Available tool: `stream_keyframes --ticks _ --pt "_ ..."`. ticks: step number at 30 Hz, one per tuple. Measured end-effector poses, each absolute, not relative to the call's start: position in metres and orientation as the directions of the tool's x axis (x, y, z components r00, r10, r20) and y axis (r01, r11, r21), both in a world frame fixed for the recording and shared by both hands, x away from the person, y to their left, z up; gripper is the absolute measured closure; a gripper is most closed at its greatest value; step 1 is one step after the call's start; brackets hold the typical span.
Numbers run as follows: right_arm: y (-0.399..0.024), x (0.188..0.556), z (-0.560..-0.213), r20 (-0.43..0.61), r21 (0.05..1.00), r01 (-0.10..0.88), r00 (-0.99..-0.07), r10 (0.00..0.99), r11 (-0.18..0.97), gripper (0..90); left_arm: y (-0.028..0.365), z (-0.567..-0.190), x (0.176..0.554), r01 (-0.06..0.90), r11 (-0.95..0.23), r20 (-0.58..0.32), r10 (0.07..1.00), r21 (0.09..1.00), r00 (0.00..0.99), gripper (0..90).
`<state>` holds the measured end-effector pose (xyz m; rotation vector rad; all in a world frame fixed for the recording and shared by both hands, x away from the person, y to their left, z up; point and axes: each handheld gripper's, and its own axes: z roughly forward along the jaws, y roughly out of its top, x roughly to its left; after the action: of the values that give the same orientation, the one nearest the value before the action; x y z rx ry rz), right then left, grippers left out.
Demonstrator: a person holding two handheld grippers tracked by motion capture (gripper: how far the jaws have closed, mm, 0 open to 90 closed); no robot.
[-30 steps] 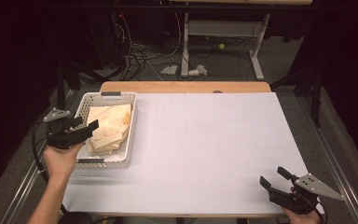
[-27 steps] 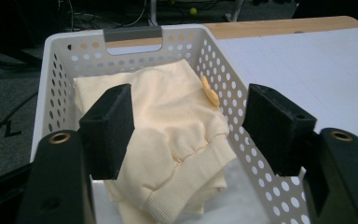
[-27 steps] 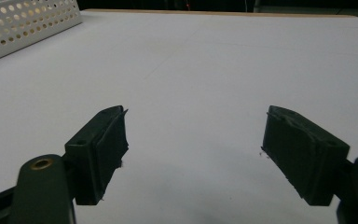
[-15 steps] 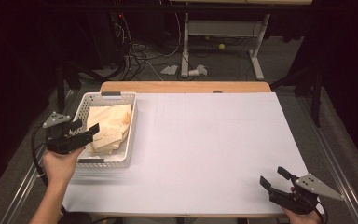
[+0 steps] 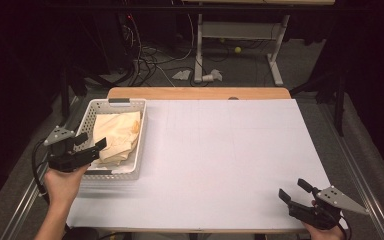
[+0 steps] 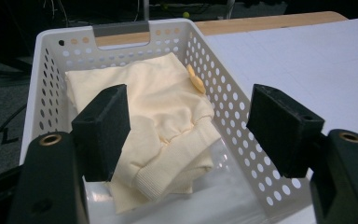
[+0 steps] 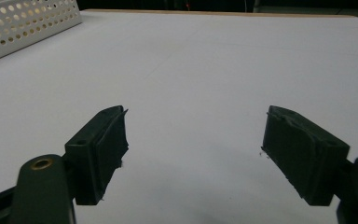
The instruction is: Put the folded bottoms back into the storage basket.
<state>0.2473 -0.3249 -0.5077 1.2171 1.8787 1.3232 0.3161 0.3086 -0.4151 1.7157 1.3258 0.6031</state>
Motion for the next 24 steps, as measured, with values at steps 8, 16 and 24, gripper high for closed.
stream_keyframes --ticks 8,16,24 --pt "-0.325 0.247 -0.508 0.07 0.924 0.366 -0.448 0.891 0.112 22.6 0.308 -0.42 0.31 0.514 -0.054 -0.136 0.936 0.856 0.324 28.6" --pt "-0.325 0.247 -0.508 0.068 0.925 0.364 -0.449 0.891 0.112 22.6 0.304 -0.422 0.303 0.501 -0.078 -0.11 0.936 0.862 0.334 28.6" --pt "-0.325 0.247 -0.508 0.068 0.924 0.364 -0.449 0.891 0.113 22.6 0.301 -0.424 0.298 0.49 -0.081 -0.111 0.93 0.868 0.35 28.6"
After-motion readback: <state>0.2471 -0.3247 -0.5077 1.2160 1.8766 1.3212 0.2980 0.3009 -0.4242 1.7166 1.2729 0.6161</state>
